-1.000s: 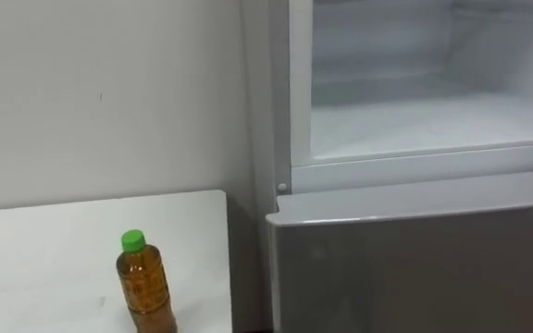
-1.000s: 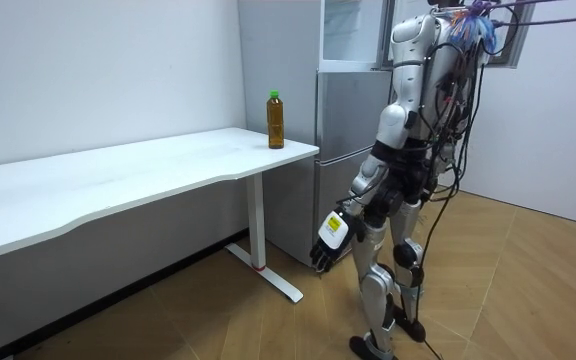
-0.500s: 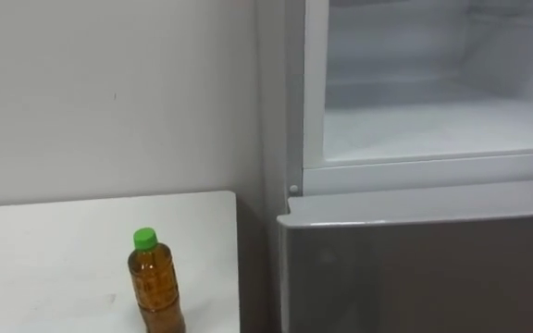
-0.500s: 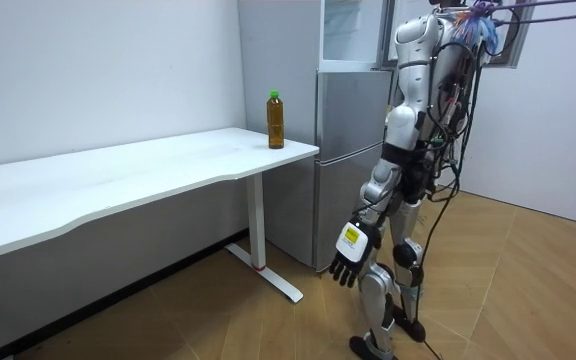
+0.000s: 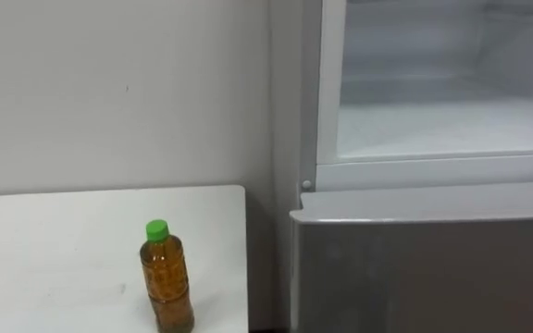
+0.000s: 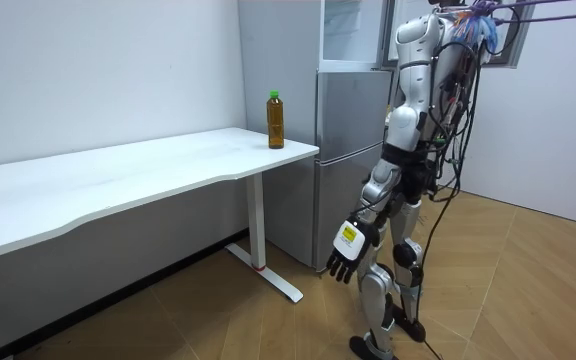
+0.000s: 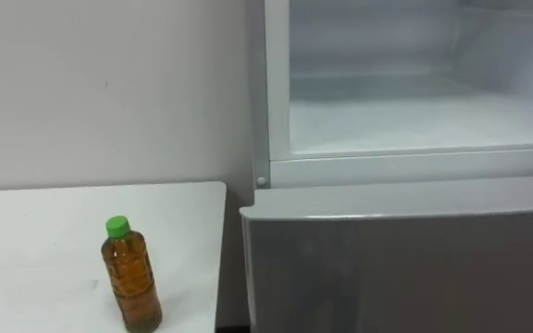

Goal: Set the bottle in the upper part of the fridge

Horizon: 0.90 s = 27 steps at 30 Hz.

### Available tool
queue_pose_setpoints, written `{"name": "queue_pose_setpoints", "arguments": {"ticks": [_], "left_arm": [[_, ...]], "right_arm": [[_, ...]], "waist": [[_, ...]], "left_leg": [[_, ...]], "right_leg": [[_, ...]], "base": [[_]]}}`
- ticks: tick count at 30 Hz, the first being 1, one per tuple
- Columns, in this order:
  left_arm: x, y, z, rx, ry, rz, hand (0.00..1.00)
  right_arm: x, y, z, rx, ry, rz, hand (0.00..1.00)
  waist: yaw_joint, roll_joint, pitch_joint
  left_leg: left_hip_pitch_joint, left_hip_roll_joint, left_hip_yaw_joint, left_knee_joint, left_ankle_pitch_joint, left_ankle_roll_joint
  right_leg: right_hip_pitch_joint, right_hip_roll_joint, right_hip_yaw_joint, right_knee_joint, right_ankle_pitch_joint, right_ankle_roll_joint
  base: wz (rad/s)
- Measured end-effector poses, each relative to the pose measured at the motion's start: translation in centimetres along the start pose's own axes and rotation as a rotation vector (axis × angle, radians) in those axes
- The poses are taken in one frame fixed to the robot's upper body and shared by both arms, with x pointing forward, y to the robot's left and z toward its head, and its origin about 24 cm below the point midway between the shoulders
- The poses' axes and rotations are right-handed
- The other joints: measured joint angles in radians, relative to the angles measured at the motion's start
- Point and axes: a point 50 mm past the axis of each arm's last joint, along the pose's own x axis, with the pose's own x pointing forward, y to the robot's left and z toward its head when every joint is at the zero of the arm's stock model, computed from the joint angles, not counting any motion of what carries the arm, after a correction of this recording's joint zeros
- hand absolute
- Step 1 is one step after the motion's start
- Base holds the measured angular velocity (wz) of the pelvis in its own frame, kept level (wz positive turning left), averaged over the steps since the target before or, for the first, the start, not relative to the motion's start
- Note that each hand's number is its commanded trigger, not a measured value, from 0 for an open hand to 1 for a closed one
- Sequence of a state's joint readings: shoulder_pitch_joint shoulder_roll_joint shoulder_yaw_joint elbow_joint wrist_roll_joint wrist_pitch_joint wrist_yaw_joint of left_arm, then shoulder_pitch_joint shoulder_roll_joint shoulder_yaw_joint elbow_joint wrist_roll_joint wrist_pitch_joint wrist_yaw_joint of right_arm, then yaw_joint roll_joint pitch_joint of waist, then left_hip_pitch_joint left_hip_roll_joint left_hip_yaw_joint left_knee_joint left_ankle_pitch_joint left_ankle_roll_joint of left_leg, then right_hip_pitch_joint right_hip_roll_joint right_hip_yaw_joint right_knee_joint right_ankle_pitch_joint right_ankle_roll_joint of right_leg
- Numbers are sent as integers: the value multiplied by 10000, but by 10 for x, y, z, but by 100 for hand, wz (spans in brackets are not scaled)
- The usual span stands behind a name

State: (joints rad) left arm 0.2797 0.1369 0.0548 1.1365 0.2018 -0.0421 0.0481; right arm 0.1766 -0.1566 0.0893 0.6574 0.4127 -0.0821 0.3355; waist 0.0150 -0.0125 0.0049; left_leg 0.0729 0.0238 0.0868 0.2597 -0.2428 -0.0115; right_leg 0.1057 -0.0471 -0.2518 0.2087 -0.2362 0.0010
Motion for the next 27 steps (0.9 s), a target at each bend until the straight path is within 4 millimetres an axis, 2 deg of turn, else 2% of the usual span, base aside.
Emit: {"name": "queue_pose_setpoints", "arguments": {"ticks": [3,5,6,7,8,9,11,15,18,21,22,24,27], "left_arm": [[0,2,3,88,-184,-47,0],[0,4,5,125,-302,-79,0],[0,5,6,144,-334,-71,0],[1,7,9,174,-472,-103,0],[1,8,10,183,-525,-126,0],[1,9,10,206,-525,-152,0],[1,11,12,257,-564,-183,0],[2,16,16,283,-682,-116,0],[2,17,17,274,-708,-69,0],[2,22,15,351,-633,44,0],[2,25,16,390,-651,118,0],[2,28,16,420,-647,181,0],[2,27,16,453,-546,158,0]], "right_arm": [[4,14,21,-490,-864,930,0],[4,26,40,-916,-1592,1631,0],[3,27,43,-1121,-1549,1728,0],[0,26,48,-1397,-1640,1888,0],[-1,26,52,-1571,-1764,1982,0],[-4,27,62,-1925,-2045,2190,0],[-7,25,69,-2233,-2104,2389,0],[-15,34,87,-2880,-2609,2927,0],[-24,51,114,-3818,-3661,3756,0],[-30,69,139,-4266,-4769,4697,0],[-31,73,146,-4235,-5058,4973,0],[-32,78,154,-4284,-5373,5328,0],[-31,83,165,-4170,-5796,5627,0]], "waist": [[181,-40,-17],[227,-83,2],[232,-100,12],[237,-177,90],[243,-178,103],[251,-170,108],[294,-173,108],[616,-170,105],[783,-197,76],[1011,-317,1],[1119,-409,-58],[1307,-491,-71],[1355,-483,-62]], "left_leg": [[-138,-3,19,4,-5,9],[-285,-5,39,26,-5,9],[-314,-5,39,57,-5,10],[-375,-1,38,113,-5,10],[-409,1,39,113,-5,10],[-452,2,39,110,-5,10],[-432,4,68,101,-5,11],[-351,26,216,86,-5,11],[-362,24,238,73,-7,15],[-291,38,239,57,-10,20],[-281,50,228,50,-11,22],[-264,61,227,50,-14,26],[-311,63,190,55,-18,35]], "right_leg": [[-145,-2,-12,26,10,12],[-230,-27,-121,179,10,12],[-246,-30,-137,192,10,12],[-281,-33,-137,227,14,8],[-328,-36,-129,270,15,7],[-395,-39,-116,305,16,4],[-402,-39,-69,341,17,3],[-436,-33,102,435,22,-5],[-551,-28,225,483,23,-7],[-545,-19,179,471,26,-11],[-531,-16,128,469,30,-17],[-516,-13,91,496,49,-39],[-534,-22,19,508,96,-45]], "base": [[2],[5],[7],[0],[0],[-4],[-9],[-12],[-7],[1],[4],[2],[4]]}}
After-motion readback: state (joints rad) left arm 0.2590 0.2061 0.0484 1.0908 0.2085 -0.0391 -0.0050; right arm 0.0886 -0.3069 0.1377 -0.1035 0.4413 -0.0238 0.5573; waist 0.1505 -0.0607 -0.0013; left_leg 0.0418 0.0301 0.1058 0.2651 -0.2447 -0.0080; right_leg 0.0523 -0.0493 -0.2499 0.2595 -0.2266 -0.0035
